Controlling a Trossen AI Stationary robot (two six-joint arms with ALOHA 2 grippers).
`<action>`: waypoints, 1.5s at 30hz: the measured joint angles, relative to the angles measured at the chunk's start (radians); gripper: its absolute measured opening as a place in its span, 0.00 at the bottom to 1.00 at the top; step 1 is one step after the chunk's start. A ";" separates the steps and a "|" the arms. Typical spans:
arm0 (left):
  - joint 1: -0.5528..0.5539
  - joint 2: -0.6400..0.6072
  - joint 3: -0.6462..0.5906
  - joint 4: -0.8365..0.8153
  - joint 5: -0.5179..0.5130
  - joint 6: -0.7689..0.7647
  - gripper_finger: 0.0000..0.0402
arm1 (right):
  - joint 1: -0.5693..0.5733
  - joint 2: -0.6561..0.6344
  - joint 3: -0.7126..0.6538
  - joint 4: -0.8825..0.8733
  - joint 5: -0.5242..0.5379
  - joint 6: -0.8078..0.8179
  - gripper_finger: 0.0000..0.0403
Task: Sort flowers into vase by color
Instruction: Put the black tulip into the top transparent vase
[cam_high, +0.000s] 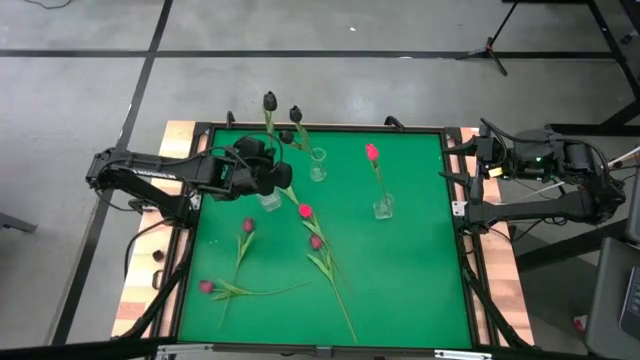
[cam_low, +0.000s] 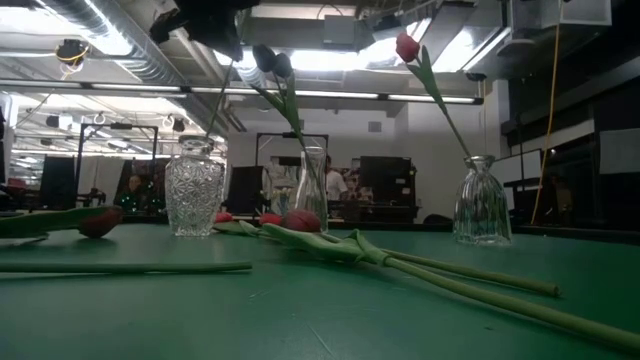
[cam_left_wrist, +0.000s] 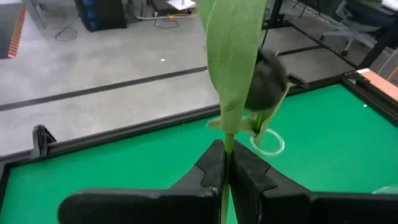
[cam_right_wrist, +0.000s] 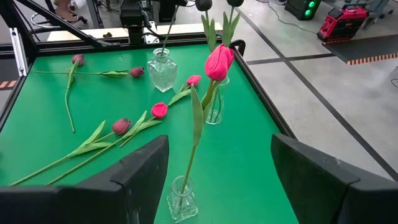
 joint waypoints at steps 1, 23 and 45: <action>0.000 0.000 0.009 0.000 -0.002 0.011 0.03 | 0.000 0.000 0.000 0.000 0.000 0.000 0.70; -0.116 0.026 0.067 0.741 -0.085 0.597 0.03 | 0.000 0.000 0.000 0.001 0.000 0.000 0.70; 0.038 0.405 0.066 1.283 -0.090 1.008 0.03 | 0.000 0.000 0.000 -0.030 0.000 0.000 0.70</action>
